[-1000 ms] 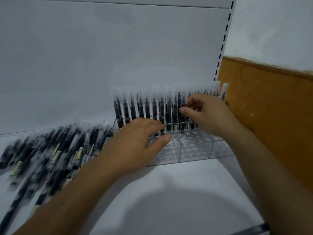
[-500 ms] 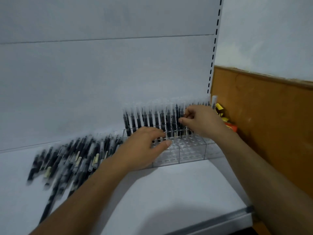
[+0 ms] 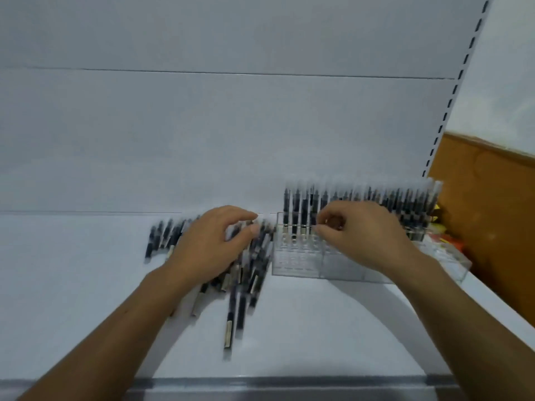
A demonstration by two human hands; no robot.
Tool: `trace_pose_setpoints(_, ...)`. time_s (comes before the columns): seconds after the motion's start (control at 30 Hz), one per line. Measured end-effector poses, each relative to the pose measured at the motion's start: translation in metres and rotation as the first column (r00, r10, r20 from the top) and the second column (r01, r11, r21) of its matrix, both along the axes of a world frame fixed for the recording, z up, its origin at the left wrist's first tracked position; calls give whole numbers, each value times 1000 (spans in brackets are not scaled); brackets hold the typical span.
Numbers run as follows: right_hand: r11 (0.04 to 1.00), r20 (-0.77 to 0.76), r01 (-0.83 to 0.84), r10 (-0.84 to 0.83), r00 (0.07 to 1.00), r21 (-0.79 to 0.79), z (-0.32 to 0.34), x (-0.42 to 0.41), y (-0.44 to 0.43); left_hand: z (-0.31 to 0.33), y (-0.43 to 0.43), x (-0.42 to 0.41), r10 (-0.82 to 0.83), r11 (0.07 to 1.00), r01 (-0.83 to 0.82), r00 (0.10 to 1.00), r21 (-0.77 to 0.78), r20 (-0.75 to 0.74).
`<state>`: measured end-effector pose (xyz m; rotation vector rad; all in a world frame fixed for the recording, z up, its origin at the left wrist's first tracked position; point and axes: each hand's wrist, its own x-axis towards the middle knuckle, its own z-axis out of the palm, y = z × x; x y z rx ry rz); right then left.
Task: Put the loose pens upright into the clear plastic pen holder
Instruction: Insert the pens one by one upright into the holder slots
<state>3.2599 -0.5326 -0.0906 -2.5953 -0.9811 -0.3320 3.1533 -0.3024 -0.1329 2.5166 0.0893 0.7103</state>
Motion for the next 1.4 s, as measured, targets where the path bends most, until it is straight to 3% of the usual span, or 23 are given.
trace_pose_setpoints(0.1, 960, -95, -262, 253, 963, -103, -15, -32, 47, -14, 34, -32, 168, 984, -167, 985, -61, 22)
trace_pose_setpoints(0.2, 906, -107, -380, 366, 925, -187, -29, -46, 79, -31, 59, -59, 306, 946, -302, 952, -113, 14)
trace_pose_setpoints(0.43, 930, -69, -336, 329, 942, -148, -59, -53, 97, -56, 67, -77, 344, 898, -353, 935, -260, -84)
trace_pose_setpoints(0.67, 924, -84, -368, 360, 929, -104, -67, -60, 95, -53, 55, -79, 333, 902, -352, 936, -250, -115)
trace_pose_setpoints(0.9, 905, -199, -424, 411, 890, -29, -64, -61, 92, -38, 30, -74, 331, 934, -357, 870, -5, -365)
trace_pose_setpoints(1.0, 909, -267, -414, 411, 871, 48, -65, -61, 93, -32, 26, -70, 333, 935, -355, 845, 27, -418)
trace_pose_setpoints(1.2, 903, -398, -299, 408, 822, 308, -67, -54, 92, -33, 26, -75, 286, 900, -387, 871, -200, -400)
trace_pose_setpoints(1.3, 890, -413, -282, 422, 807, 358, -69, -53, 92, -35, 26, -80, 265, 847, -399, 890, -351, -371)
trace_pose_setpoints(1.4, 883, -403, -288, 432, 807, 371, -70, -53, 94, -32, 24, -81, 275, 831, -414, 886, -371, -373)
